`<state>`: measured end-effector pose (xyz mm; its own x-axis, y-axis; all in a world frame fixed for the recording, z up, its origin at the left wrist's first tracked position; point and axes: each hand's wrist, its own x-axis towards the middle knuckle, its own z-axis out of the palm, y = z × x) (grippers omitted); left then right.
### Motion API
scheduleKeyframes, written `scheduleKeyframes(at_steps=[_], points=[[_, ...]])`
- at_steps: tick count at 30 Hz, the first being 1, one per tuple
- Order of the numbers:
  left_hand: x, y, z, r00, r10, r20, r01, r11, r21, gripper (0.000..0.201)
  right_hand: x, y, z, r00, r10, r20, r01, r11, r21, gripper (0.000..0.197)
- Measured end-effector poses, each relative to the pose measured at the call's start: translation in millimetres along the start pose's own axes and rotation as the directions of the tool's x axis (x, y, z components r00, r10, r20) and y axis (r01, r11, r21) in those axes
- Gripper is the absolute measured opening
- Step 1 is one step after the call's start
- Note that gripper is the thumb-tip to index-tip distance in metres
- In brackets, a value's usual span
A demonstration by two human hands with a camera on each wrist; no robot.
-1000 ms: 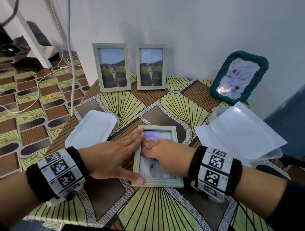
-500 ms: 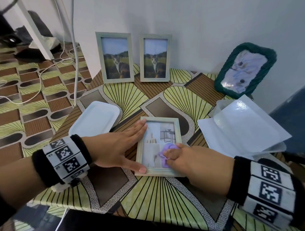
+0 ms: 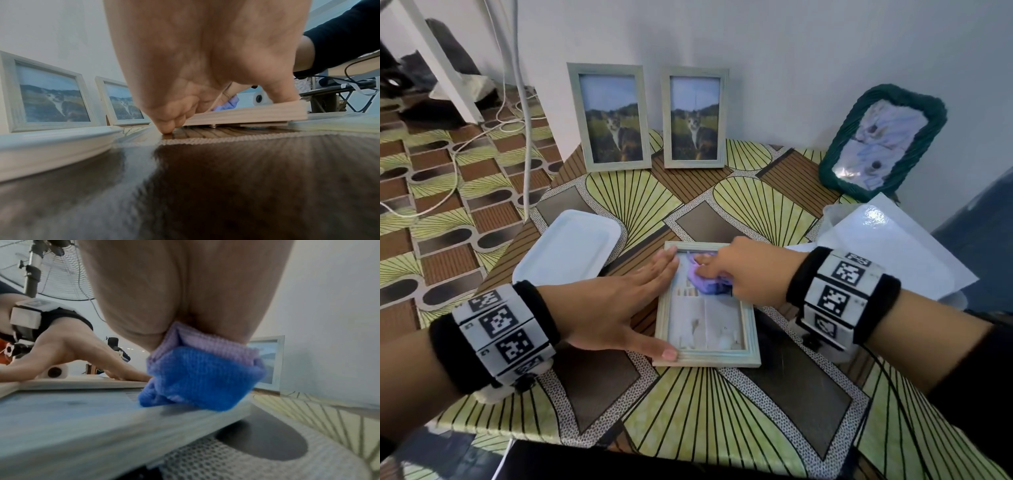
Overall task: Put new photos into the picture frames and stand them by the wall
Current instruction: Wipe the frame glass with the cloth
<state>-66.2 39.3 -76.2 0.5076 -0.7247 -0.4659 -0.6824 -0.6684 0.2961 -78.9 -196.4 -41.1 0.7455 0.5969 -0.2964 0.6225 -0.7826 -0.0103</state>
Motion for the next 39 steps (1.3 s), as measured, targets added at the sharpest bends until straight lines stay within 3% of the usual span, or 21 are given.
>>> scheduleKeyframes(at_steps=[3, 6, 9, 12, 18, 23, 30, 34, 39], points=[[-0.9, 1.8, -0.9, 1.000, 0.003, -0.005, -0.003, 1.000, 0.012, 0.125, 8.2, -10.6, -3.8, 1.000, -0.012, -0.014, 0.013, 0.999, 0.045, 0.029], [-1.9, 4.1, -2.1, 1.000, -0.008, -0.017, 0.008, 0.999, 0.038, 0.124, 15.1, -26.1, -1.7, 0.998, -0.030, 0.050, 0.025, 0.995, 0.096, 0.012], [-2.9, 5.7, -2.4, 0.999, -0.019, -0.026, 0.021, 0.998, 0.064, 0.125, 9.3, -42.8, 0.1, 0.994, -0.010, 0.111, 0.004, 0.998, 0.057, 0.010], [-3.9, 5.8, -2.9, 1.000, -0.015, -0.025, 0.017, 0.997, 0.075, 0.126, -5.9, -56.9, 4.3, 0.997, -0.036, 0.073, 0.031, 0.997, 0.068, 0.023], [-4.4, 6.1, -3.9, 1.000, -0.001, -0.022, 0.003, 0.996, 0.092, 0.126, -46.7, -73.8, 20.5, 0.986, -0.090, 0.139, 0.088, 0.996, 0.019, 0.057], [-3.9, 5.9, -2.8, 0.999, -0.025, -0.023, 0.027, 0.997, 0.066, 0.125, -64.3, -59.9, 24.3, 0.999, -0.016, 0.044, 0.016, 1.000, 0.001, 0.051], [-4.3, 9.1, -2.2, 0.999, -0.030, -0.020, 0.031, 0.999, 0.045, 0.125, -30.5, -36.0, 22.5, 0.997, 0.071, 0.013, -0.071, 0.997, -0.026, 0.035], [-4.6, 9.8, -2.4, 0.999, -0.034, -0.020, 0.035, 0.998, 0.044, 0.125, -4.7, -32.2, 16.4, 0.990, 0.132, 0.052, -0.130, 0.991, -0.039, 0.038], [-4.1, 9.4, -2.6, 0.999, -0.028, -0.025, 0.030, 0.998, 0.058, 0.124, 12.4, -43.7, 8.6, 0.990, 0.142, 0.005, -0.141, 0.990, -0.021, 0.041]])
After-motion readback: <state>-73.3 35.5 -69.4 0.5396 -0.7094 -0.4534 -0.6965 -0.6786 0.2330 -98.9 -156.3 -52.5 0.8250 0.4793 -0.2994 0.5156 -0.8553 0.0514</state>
